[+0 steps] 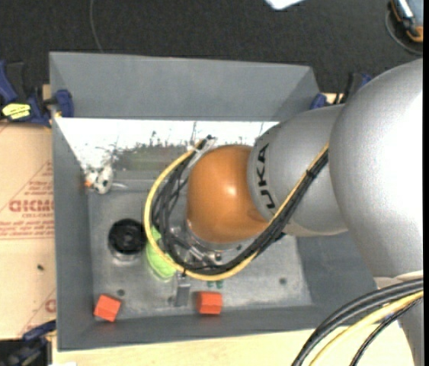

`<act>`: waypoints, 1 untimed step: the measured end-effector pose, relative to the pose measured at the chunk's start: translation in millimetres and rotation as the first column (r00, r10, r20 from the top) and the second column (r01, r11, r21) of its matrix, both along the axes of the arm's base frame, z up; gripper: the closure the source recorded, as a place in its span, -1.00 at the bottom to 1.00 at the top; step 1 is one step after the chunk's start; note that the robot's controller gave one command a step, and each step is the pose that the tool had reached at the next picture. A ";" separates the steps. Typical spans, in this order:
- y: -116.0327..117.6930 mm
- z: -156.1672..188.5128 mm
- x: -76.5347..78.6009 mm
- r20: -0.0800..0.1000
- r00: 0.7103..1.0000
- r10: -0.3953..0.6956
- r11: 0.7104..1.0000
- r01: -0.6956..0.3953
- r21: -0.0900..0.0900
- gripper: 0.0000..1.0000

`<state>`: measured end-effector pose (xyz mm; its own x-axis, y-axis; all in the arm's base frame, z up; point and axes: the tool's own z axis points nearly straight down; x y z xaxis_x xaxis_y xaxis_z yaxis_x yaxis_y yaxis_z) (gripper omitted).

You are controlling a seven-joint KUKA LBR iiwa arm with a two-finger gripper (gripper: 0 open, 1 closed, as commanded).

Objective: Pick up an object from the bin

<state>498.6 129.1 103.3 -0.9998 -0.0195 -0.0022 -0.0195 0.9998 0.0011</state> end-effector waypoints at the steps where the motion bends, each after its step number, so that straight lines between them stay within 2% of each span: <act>1: -7.4 -32.4 29.7 -0.008 1.000 -0.024 1.000 0.024 -0.004 -1.00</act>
Offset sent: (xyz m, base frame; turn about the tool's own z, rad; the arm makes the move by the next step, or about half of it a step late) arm 0.0178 -0.0103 -0.0333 0.0034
